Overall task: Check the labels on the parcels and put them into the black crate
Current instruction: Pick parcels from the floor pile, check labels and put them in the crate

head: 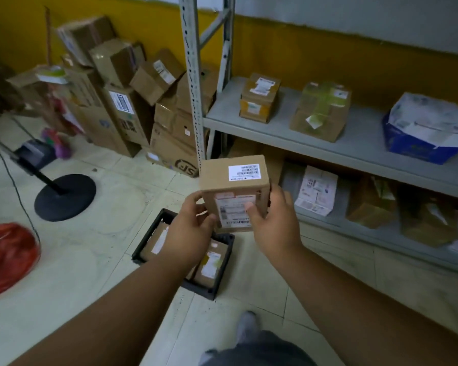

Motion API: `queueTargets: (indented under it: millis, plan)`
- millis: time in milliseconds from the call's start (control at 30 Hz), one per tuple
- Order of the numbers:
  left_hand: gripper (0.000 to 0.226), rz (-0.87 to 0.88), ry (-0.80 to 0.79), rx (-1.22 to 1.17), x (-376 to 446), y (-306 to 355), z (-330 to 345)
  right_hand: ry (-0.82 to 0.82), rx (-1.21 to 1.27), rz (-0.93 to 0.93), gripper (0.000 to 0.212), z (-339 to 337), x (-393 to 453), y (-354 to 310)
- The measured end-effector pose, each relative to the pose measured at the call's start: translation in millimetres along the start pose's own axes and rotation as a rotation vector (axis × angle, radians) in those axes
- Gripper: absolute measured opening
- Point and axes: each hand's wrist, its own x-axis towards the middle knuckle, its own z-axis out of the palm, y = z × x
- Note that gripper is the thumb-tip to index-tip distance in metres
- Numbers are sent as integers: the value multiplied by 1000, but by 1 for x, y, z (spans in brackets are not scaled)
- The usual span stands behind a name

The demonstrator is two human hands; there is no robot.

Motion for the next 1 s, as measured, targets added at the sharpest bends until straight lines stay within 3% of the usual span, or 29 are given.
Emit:
queueTargets:
  millis: [167, 367, 533, 667, 900, 1000]
  plan:
    - [49, -80, -24, -25, 39, -10, -9, -73, -21, 38, 36, 35, 42, -5]
    - [51, 4, -89, -17, 103, -7, -62, -12, 13, 130, 29, 81, 74, -35]
    - [55, 140, -284, 47, 162, -24, -95, 106, -21, 249, 26, 125, 85, -51]
    - [63, 129, -415, 50, 214, -65, -110, 135, -145, 247, 27, 164, 96, -52]
    - [60, -54, -595, -102, 272, -176, -54, 189, -169, 394, 32, 256, 88, 39]
    - [46, -186, -658, -420, 285, -253, -12, 159, -61, 505, 28, 305, 68, 104]
